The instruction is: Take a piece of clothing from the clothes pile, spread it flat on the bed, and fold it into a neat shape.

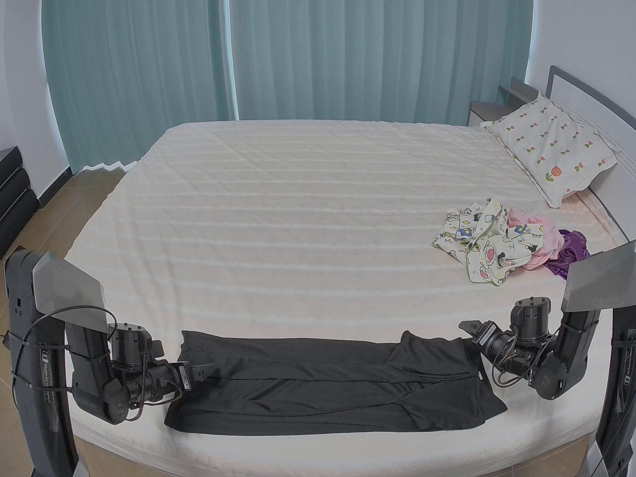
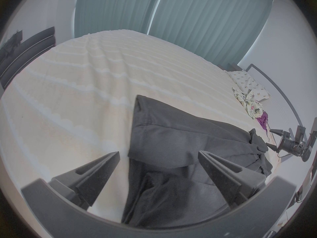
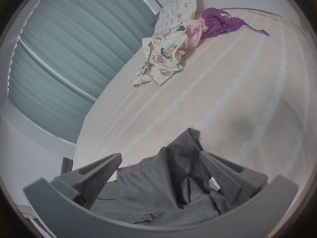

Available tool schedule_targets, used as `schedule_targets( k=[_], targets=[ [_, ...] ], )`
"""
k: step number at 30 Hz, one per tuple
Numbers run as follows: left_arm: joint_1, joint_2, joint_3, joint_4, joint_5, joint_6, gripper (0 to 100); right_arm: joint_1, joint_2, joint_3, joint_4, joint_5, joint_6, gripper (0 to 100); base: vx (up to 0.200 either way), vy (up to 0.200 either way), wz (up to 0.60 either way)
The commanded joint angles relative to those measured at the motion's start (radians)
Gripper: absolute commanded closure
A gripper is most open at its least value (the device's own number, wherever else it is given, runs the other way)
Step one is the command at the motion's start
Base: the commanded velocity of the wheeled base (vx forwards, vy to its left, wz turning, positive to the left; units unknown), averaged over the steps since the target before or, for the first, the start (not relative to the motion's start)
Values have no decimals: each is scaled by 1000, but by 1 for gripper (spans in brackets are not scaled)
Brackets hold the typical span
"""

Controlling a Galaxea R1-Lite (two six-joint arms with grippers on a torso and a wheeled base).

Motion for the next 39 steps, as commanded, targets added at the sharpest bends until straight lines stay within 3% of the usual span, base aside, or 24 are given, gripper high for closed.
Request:
schedule_targets(
  k=[1,14,18,30,39],
  targets=[
    [-38,23,-26,2,0,-2,0,1,9,2,-5,0,0,0,0,0,0],
    [-65,23,-89,116,20,11,0,9,11,5,-6,0,0,0,0,0,0],
    [-64,15,-80,144,60,31,0,9,11,5,-6,0,0,0,0,0,0],
    [43,-20,-49,196,77,60,0,10,17,5,-8,-1,0,0,0,0,0],
    [50,-164,-1,199,72,50,0,15,15,5,-8,-1,-2,0,0,0,0]
  ],
)
